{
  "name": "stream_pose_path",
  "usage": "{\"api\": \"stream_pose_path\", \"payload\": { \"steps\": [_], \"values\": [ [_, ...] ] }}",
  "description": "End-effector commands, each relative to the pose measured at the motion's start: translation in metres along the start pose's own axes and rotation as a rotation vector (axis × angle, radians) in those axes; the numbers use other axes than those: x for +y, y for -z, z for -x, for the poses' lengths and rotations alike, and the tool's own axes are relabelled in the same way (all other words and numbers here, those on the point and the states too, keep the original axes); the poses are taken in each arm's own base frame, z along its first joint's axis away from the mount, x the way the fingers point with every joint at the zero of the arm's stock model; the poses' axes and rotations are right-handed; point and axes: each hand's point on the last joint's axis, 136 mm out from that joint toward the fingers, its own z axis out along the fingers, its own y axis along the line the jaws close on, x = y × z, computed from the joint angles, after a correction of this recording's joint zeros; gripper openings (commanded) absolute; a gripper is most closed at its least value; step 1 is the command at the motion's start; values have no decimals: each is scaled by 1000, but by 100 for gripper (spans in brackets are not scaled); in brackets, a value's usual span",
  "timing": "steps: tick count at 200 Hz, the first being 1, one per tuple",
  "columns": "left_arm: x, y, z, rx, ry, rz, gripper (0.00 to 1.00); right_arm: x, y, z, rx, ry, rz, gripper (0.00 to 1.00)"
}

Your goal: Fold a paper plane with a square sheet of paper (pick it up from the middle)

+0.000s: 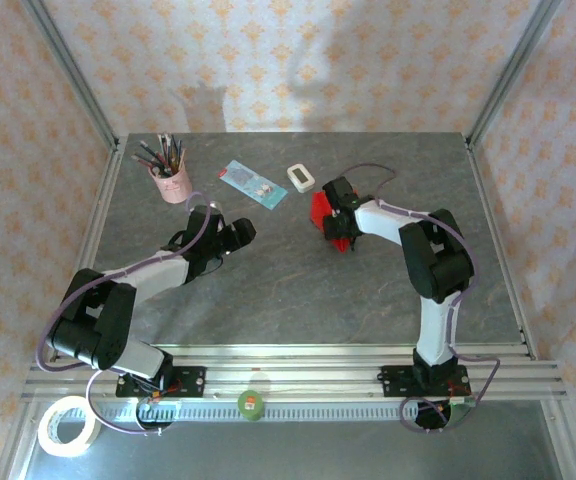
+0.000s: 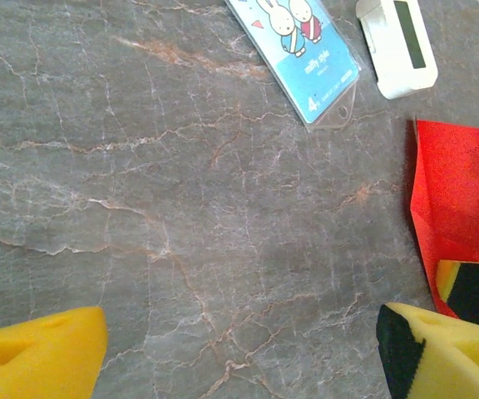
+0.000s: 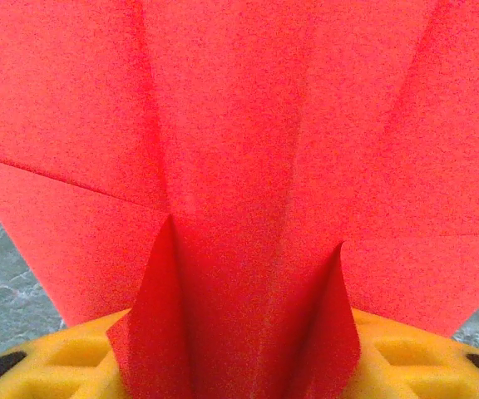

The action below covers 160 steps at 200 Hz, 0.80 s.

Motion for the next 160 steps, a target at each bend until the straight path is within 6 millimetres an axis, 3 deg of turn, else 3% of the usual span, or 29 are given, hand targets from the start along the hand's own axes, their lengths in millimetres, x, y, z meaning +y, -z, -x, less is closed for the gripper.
{"api": "stream_pose_path", "payload": {
  "steps": [1, 54, 107, 126, 160],
  "values": [
    [-8, 8, 17, -38, -9, -3, 86, -5, -2, -20, 76, 18, -12, 51],
    [-30, 25, 55, -129, -25, -13, 86, -10, 59, 43, -136, -79, -17, 55],
    [-41, 55, 101, -262, -40, 0, 87, -20, 119, 66, -293, -127, 13, 65],
    [-35, 71, 119, -335, -43, 36, 89, -41, 148, 73, -403, -204, -18, 73],
    [-8, 108, 148, -534, -58, 168, 97, -103, 196, 67, -652, -405, -147, 90]
  ]
}}
